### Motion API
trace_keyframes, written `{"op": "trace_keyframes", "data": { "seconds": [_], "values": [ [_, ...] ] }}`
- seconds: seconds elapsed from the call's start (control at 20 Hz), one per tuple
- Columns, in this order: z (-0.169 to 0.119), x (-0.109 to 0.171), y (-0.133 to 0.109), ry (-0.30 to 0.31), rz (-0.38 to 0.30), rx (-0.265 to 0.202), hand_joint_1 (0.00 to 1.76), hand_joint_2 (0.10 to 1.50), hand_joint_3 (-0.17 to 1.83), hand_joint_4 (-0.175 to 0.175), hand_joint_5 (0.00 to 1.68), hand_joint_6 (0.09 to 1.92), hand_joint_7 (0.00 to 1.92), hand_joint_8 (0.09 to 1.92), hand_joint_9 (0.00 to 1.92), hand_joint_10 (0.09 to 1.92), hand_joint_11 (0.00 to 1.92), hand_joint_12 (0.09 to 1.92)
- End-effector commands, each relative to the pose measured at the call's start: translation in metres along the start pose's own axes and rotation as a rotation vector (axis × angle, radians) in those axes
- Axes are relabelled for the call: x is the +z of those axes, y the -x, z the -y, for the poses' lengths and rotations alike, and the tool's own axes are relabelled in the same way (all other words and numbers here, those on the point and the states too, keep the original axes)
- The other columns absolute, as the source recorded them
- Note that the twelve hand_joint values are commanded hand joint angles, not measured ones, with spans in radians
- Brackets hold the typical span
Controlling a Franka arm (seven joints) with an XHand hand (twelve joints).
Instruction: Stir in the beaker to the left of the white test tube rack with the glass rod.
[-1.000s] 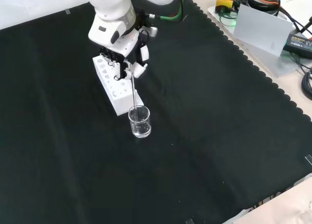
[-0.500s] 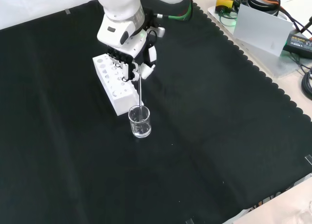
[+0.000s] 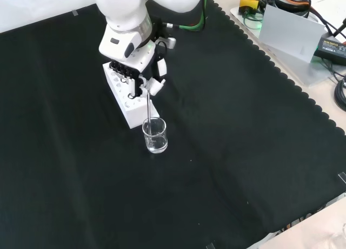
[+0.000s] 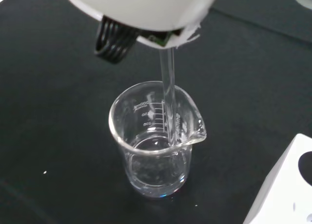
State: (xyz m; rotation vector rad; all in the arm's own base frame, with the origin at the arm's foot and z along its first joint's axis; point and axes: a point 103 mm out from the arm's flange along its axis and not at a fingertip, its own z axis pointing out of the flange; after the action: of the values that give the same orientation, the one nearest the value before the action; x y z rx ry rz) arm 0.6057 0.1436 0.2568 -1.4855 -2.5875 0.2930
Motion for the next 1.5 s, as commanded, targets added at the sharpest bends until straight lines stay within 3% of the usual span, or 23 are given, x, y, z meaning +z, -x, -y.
{"op": "trace_keyframes", "data": {
  "seconds": [0.05,0.25,0.5,0.75,1.0,1.2,1.5],
  "values": [
    [0.004,-0.002,0.017,-0.006,0.007,0.021,1.19,0.55,0.99,-0.175,1.16,1.03,1.64,0.64,1.86,0.34,1.72,0.8],
    [0.016,-0.002,0.021,-0.007,0.009,0.036,1.19,0.55,0.99,-0.175,1.16,1.03,1.64,0.64,1.86,0.34,1.72,0.8],
    [0.026,0.0,0.006,-0.009,0.014,0.031,1.19,0.55,0.99,-0.175,1.16,1.03,1.64,0.64,1.86,0.34,1.72,0.8],
    [0.019,0.001,-0.026,-0.016,0.026,-0.008,1.19,0.55,0.99,-0.175,1.16,1.03,1.64,0.65,1.86,0.33,1.72,0.8],
    [0.004,-0.002,-0.039,-0.008,0.014,-0.038,1.19,0.55,0.99,-0.175,1.16,1.04,1.64,0.65,1.86,0.33,1.72,0.8],
    [-0.005,-0.007,-0.035,0.002,0.015,-0.049,1.19,0.55,0.99,-0.175,1.16,1.04,1.64,0.65,1.86,0.33,1.72,0.8],
    [-0.002,-0.014,-0.015,0.008,0.026,-0.025,1.19,0.55,0.99,-0.175,1.16,1.04,1.64,0.65,1.86,0.33,1.72,0.8]
  ]
}}
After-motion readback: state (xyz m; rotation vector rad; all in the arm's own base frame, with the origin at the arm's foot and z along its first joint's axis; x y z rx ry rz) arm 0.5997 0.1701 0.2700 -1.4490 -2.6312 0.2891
